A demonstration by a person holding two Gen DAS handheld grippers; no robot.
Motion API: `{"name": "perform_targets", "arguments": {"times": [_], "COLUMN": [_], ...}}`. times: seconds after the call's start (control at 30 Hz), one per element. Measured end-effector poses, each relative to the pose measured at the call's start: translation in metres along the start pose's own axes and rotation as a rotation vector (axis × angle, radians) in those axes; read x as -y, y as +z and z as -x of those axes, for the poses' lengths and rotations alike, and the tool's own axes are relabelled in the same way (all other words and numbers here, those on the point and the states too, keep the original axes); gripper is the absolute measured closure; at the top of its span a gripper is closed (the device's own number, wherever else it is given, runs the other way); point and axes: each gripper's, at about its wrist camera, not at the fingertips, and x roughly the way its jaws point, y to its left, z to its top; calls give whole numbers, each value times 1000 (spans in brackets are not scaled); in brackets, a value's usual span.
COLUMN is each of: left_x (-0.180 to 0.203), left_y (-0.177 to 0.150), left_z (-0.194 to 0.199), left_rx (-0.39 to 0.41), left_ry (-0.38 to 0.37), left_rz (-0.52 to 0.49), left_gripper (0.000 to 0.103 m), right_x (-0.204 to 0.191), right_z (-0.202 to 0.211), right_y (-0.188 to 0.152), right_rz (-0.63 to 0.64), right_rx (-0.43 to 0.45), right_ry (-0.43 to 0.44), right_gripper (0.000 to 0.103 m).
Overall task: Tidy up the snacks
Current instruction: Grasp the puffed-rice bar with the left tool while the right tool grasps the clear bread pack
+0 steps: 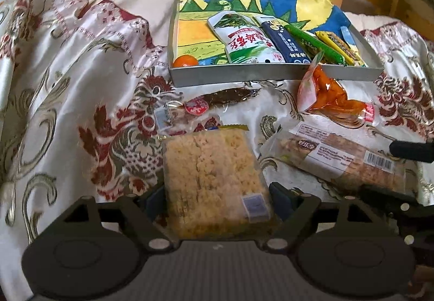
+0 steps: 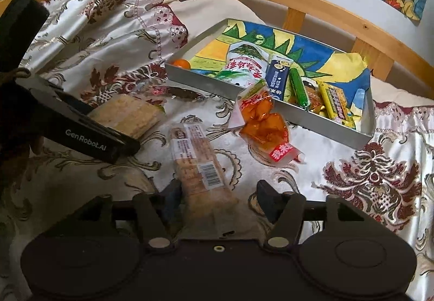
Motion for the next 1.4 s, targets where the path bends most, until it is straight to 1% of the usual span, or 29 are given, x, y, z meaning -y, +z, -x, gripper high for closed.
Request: {"name": "perform_targets", "arguments": {"times": [0.17,0.27,0.33,0.43,0.5,0.57,0.63,0.77,0.9,1.07,1.17,1.27,1.4], "left_x": [-1,-1,-1,0,2,3,4,5,7,8,9,11,17], "left_y": [6,7,8,8,8,8,8,9,10,8,7,6,4], "left_z": [-9,-12,-14,-15,-14,-13,-12,-9,-7,-1,6,14,23], "left_rx": [-7,-6,-5,-6,-13,-21,-31,-58,-80,-86,-73,-48,-23], "left_ry": [-10,-6,-3,6,12,12,2,-21,-36,-21,-19,-41,-41], "left_rz": [-15,-27,-36,-52,-61,-63,-59,-45,-32,-21,-13,3,-12], "left_gripper": [15,15,15,19,22,22,23,23,23,23,24,24,24], "right_x": [-3,-8,-10,-13,-14,-15,-17,-25,-33,-39,-37,-37,-38], "right_z": [-8,-14,-19,-27,-33,-36,-36,-29,-21,-11,-3,4,12], "right_y": [6,10,13,16,16,15,13,9,2,-7,-10,-13,-17], "right_rz": [45,79,88,86,84,81,84,124,187,276,295,323,353], "right_rx": [-1,2,4,-4,-16,-25,-26,0,15,36,60,91,113], "right_ry": [9,16,21,20,19,18,29,20,-14,-84,-117,-148,-164], "right_gripper": [33,33,33,33,37,54,55,63,64,64,65,65,65]}}
